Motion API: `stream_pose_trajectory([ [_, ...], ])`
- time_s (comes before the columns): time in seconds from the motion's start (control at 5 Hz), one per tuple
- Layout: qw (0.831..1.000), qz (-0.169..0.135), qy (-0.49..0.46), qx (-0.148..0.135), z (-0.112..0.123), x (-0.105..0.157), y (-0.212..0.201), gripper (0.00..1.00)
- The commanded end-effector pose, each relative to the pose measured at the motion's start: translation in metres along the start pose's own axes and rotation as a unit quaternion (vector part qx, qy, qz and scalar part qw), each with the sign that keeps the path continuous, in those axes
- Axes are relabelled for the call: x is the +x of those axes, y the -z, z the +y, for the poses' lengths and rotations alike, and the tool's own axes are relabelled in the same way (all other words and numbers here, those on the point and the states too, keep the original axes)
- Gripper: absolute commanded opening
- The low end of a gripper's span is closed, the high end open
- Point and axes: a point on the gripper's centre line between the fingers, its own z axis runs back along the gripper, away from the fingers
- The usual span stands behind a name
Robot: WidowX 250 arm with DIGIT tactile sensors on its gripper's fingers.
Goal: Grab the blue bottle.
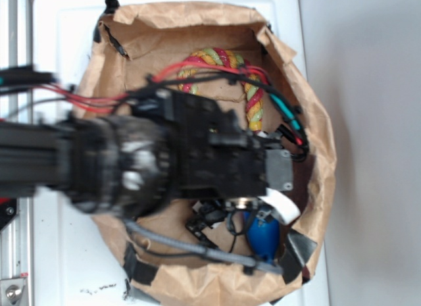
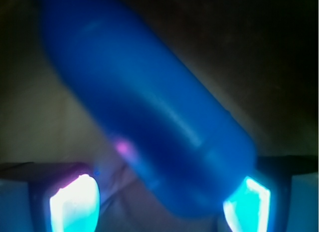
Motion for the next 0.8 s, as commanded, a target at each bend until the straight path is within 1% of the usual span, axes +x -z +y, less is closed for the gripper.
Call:
stream_pose_trajectory([
  [0.0, 0.999, -0.014, 0.020, 0.025, -0.008, 0.039, 0.000, 1.00],
  [0.2, 0.999, -0.005, 0.012, 0.038, -0.010, 0.037, 0.006, 0.00],
  [0.4, 0.999, -0.012, 0.007, 0.034, -0.006, 0.032, -0.002, 0.00],
  [0.6, 0.999, -0.020, -0.008, 0.031, 0.005, 0.025, -0.020, 0.00],
])
